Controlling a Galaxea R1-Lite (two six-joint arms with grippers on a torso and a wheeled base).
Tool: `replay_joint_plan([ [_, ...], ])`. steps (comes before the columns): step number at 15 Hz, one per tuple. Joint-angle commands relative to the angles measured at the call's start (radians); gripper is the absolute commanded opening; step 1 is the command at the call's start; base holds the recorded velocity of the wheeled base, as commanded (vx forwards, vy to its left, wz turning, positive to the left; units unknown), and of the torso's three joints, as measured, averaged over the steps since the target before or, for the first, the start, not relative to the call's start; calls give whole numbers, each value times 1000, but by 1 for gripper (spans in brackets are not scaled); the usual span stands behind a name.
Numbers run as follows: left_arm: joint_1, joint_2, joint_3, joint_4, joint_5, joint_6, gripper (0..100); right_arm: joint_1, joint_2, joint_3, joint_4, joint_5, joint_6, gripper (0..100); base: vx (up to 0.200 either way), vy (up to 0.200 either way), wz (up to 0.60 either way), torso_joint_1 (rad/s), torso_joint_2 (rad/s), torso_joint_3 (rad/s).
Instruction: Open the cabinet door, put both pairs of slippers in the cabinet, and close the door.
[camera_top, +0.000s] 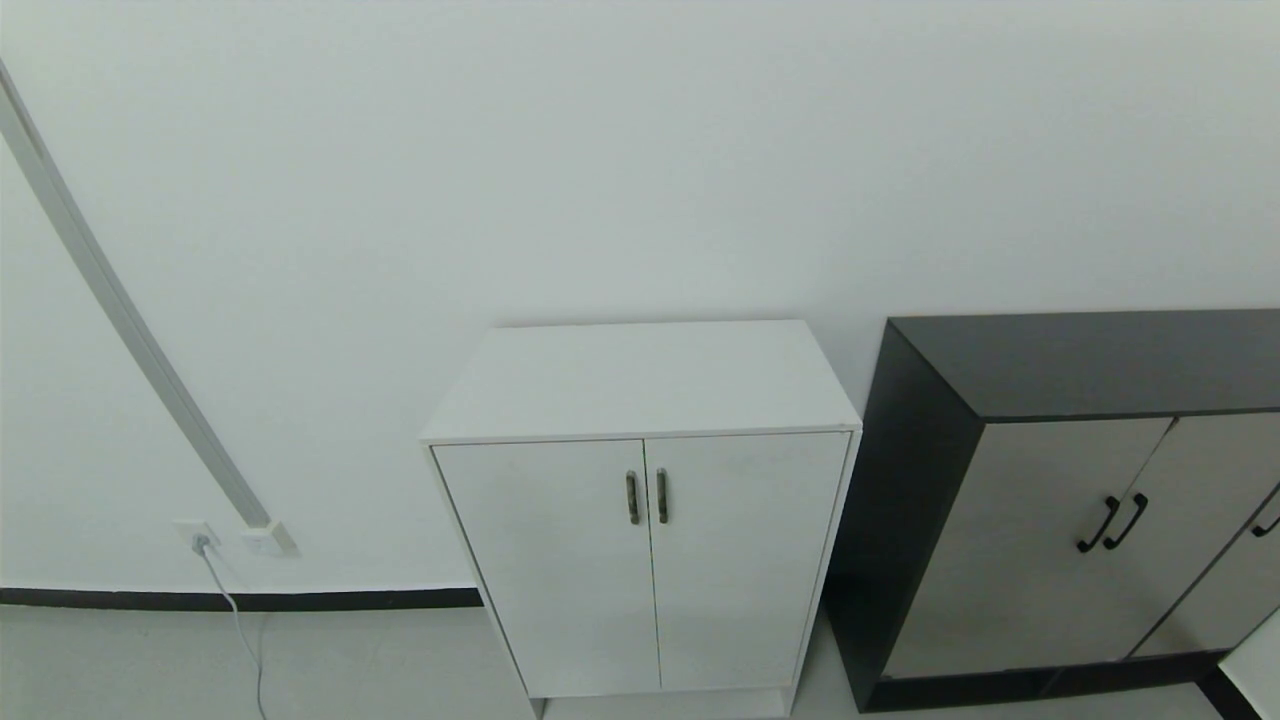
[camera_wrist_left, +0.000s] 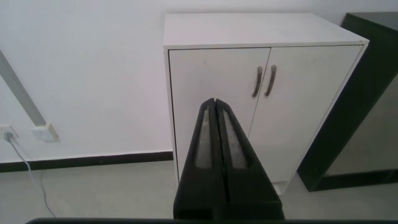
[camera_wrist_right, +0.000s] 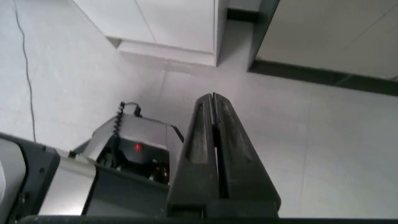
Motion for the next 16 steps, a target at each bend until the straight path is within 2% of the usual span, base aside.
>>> replay_joint_plan([
  [1,1,1,0,-1,0,-1,0,-53,-98,0,0,-1,1,0,0,0,0,0,0,0],
  [4,1,2,-1,1,0,-1,0,-100,-281,0,0,-1,1,0,0,0,0,0,0,0],
  [7,1,1,0,1,0,-1,0,-107,-425,0,0,-1,3,0,0,0,0,0,0,0],
  [13,1,1,0,1,0,-1,0,-113,-614,0,0,-1,3,0,0,0,0,0,0,0],
  [16,1,1,0,1,0,-1,0,-114,-631,0,-1,-10,21,0,0,0,0,0,0,0],
])
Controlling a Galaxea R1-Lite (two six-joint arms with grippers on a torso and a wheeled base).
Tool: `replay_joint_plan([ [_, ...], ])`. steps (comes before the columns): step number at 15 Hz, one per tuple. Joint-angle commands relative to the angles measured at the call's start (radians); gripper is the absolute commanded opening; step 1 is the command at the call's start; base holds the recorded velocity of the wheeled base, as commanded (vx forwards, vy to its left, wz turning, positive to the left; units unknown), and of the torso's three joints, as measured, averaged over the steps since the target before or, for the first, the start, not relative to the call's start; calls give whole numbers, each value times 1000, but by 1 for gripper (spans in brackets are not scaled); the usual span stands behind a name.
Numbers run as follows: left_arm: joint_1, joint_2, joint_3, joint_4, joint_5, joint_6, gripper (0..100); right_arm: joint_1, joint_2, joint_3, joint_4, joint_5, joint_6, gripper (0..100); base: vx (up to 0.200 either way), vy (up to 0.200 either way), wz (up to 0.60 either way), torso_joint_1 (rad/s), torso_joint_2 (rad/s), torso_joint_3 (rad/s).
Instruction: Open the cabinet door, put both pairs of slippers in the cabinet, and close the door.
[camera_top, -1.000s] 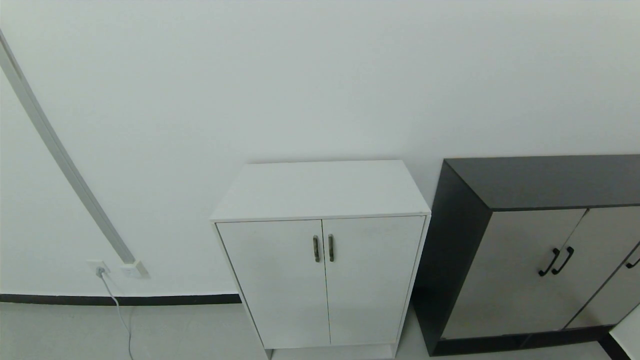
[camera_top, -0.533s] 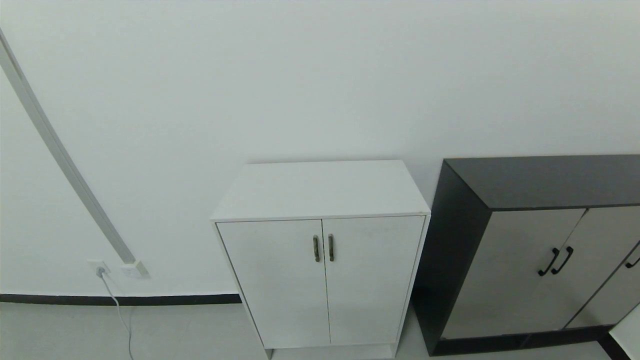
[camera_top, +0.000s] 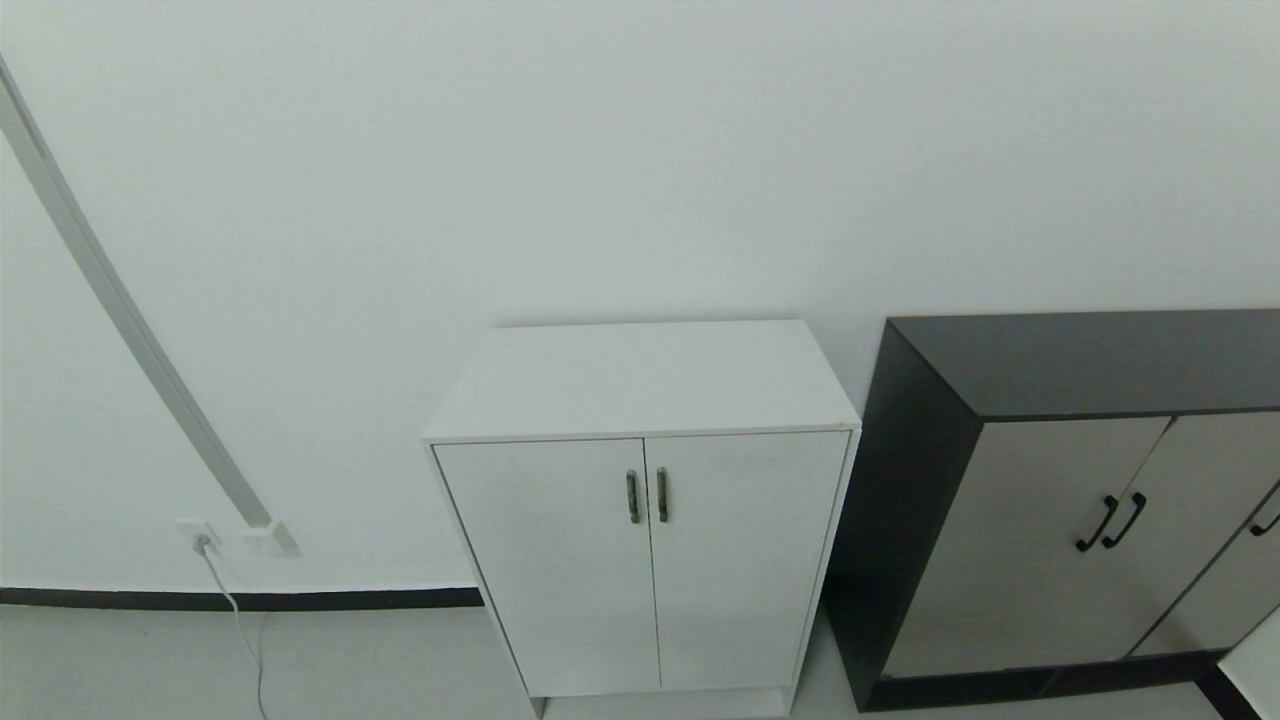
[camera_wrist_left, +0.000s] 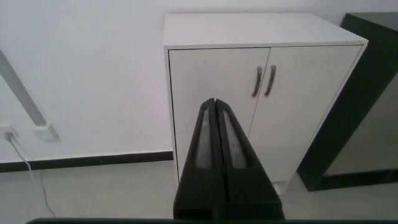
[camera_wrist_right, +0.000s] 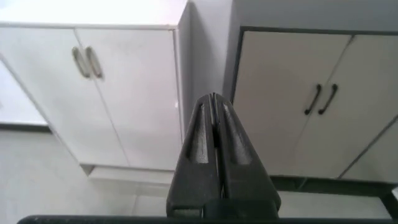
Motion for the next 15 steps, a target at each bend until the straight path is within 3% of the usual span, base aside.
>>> replay_joint_plan([
  [1,0,1,0,-1,0,0,0,0,-24,0,0,-6,9,0,0,0,0,0,0,0],
  [5,0,1,0,-1,0,3,0,0,-24,0,-8,-135,66,0,0,0,0,0,0,0],
  [15,0,1,0,-1,-2,6,0,0,-24,0,-6,-92,50,0,0,0,0,0,0,0],
])
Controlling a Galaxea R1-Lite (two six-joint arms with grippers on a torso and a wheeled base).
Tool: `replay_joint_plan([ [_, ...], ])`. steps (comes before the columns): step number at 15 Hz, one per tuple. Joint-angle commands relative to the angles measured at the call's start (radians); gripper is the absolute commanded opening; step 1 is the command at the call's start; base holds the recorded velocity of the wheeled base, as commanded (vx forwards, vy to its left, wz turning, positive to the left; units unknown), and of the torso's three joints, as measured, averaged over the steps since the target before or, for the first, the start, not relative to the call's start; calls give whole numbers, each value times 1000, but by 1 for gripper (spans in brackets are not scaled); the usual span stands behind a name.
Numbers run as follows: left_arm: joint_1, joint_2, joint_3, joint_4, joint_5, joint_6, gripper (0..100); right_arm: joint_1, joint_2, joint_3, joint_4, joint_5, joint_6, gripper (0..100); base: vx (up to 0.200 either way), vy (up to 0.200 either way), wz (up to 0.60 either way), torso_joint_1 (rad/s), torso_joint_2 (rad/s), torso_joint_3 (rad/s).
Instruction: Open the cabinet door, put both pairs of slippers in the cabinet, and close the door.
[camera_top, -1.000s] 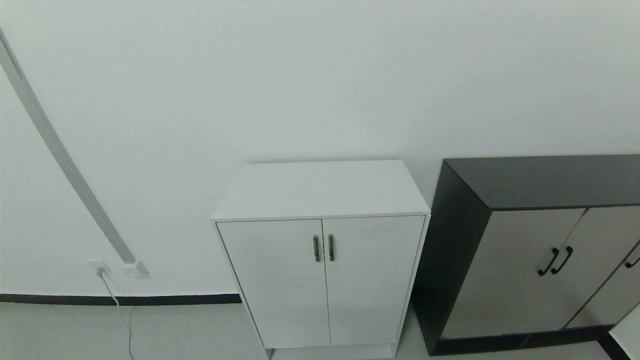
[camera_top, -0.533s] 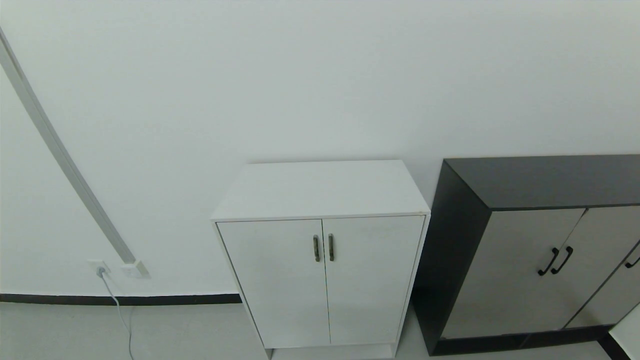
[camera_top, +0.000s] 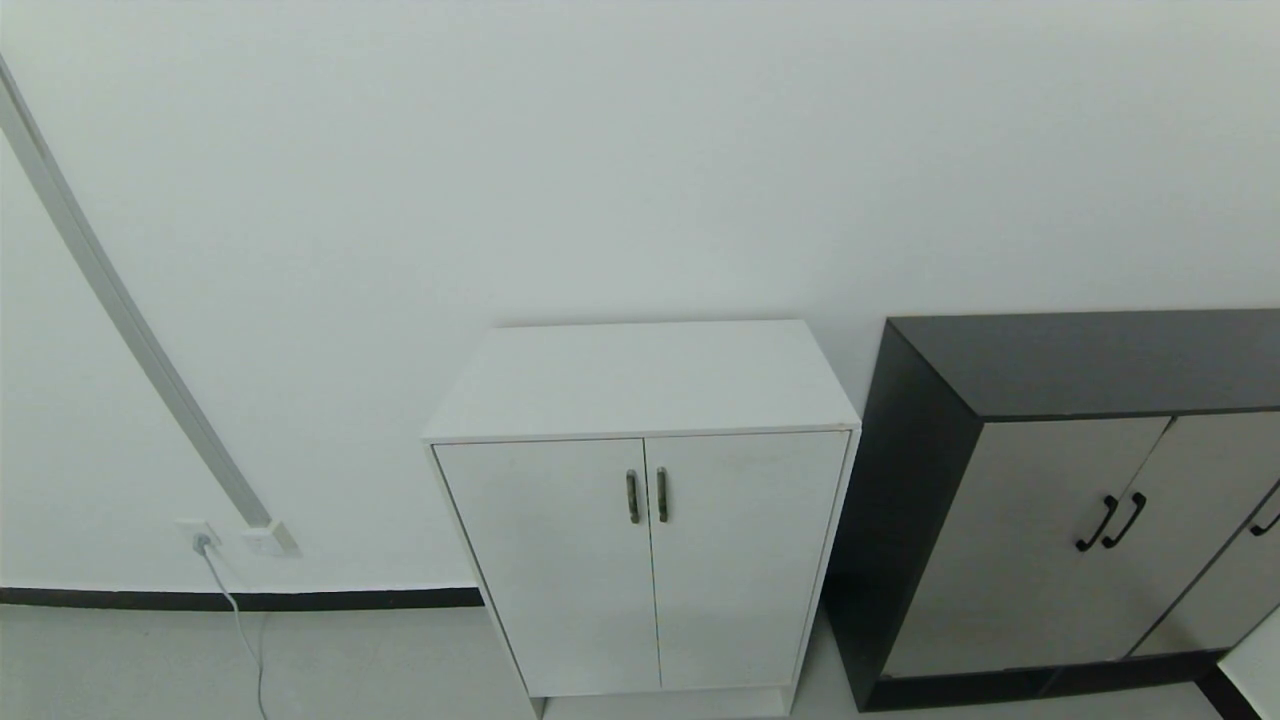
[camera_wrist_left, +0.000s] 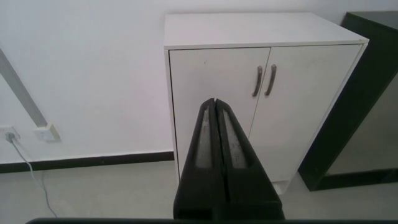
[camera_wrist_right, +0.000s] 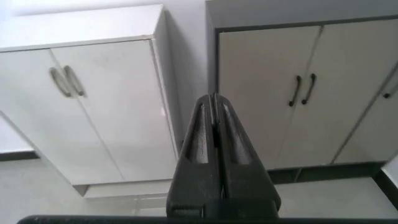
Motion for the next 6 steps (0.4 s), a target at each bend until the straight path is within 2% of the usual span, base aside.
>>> replay_joint_plan([
  [1,0,1,0,0,0,0,0,0,2,0,0,1,-1,0,0,0,0,0,0,0],
  [6,0,1,0,0,-1,0,0,0,2,0,1,3,-4,0,0,0,0,0,0,0],
])
